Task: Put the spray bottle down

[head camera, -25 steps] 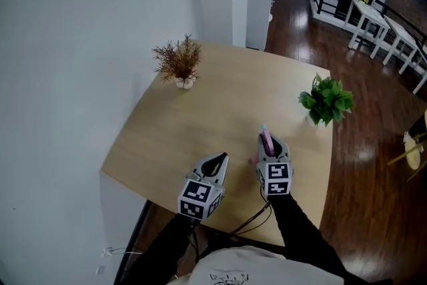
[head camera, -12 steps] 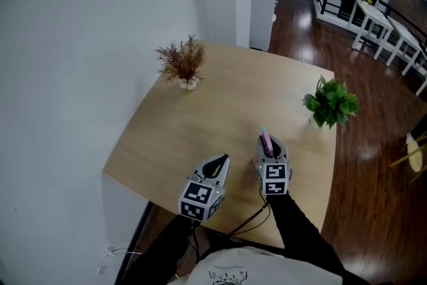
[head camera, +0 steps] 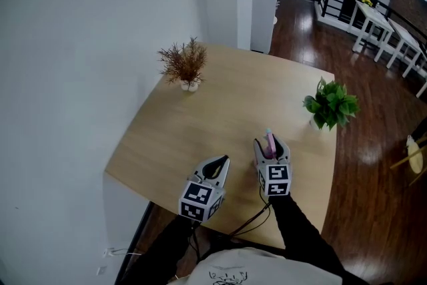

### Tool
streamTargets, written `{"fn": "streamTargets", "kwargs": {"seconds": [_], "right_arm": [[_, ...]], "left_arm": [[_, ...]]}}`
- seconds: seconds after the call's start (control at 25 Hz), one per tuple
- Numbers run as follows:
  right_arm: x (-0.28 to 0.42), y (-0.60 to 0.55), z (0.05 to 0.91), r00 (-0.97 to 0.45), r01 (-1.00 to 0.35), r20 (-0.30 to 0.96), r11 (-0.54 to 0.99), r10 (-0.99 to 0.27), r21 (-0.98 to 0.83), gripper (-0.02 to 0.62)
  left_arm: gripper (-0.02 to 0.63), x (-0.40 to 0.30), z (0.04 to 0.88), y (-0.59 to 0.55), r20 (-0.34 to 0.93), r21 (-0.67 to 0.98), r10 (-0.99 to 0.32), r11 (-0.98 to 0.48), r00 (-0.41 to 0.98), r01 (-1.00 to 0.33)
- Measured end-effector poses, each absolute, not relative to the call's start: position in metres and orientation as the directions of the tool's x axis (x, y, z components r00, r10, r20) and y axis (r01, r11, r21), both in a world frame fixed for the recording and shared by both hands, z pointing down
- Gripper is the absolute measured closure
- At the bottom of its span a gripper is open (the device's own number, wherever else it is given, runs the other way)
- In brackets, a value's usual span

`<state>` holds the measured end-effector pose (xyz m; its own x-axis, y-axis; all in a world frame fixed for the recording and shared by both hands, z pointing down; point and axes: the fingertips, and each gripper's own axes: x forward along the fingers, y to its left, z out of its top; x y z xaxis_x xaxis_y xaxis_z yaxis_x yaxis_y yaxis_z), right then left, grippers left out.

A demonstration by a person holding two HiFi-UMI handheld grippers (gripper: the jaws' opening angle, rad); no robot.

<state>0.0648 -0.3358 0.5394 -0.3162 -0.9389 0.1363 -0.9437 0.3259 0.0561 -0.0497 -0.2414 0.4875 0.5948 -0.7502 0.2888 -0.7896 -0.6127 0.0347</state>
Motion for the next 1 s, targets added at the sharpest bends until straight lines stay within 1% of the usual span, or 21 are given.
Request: {"fn": "streamTargets", "kwargs": {"seconds": [0.12,0.36,0.6,0.64,0.88,1.0], "right_arm": [[0.065,-0.331,0.536,-0.321,-0.942,0.134,0.331,-0.938,0.062,0.391],[0.082,-0.314,0.525,-0.285,-0.954,0.103,0.292,-0.953,0.064,0.391],[0.098,-0.27,0.493,-0.269,-0.961,0.046,0.272,-0.962,0.058,0.391],[0.1,-0.261,0.488,-0.267,-0.962,0.039,0.269,-0.963,0.052,0.399],[0.114,-0.211,0.458,-0.253,-0.967,0.014,0.253,-0.967,0.037,0.595],[0.122,-0.193,0.452,-0.229,-0.972,0.023,0.23,-0.973,0.046,0.595]], "left_arm": [[0.601,-0.049,0.486,-0.239,0.288,0.033,-0.75,-0.613,0.595,-0.789],[0.601,-0.045,0.484,-0.234,0.279,0.031,-0.746,-0.622,0.604,-0.782],[0.601,-0.04,0.483,-0.226,0.272,0.036,-0.736,-0.636,0.62,-0.771],[0.601,-0.038,0.483,-0.224,0.273,0.038,-0.733,-0.639,0.623,-0.768],[0.601,-0.023,0.478,-0.208,0.266,0.039,-0.704,-0.674,0.658,-0.738],[0.601,-0.018,0.475,-0.203,0.256,0.034,-0.699,-0.684,0.668,-0.729]]}}
